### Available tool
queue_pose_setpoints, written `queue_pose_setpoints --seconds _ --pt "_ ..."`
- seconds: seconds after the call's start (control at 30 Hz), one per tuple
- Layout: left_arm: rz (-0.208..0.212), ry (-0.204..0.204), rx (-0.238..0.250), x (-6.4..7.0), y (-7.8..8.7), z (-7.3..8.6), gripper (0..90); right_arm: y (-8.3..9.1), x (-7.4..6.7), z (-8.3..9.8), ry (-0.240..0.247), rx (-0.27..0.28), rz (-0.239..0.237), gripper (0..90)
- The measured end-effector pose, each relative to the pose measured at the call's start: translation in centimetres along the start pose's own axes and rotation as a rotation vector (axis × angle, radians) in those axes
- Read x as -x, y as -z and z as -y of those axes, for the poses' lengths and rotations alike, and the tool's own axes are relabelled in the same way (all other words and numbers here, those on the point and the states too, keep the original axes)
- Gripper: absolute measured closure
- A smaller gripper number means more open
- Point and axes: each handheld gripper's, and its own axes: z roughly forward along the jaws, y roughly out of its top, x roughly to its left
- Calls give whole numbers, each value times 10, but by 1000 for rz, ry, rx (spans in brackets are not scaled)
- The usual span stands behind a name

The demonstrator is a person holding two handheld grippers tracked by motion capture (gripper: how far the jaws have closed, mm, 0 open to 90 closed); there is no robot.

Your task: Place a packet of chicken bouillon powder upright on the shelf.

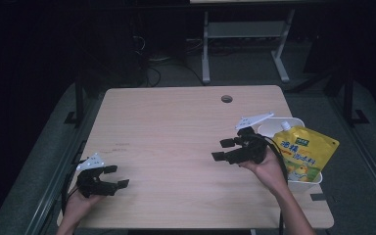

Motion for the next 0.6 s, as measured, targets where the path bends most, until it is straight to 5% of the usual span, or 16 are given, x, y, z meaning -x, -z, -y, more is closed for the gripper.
queue_pose_setpoints --seconds 0.6 --pt "10 -6 -1 1 -1 0 184 -26 -7 21 8 -38 -35 302"
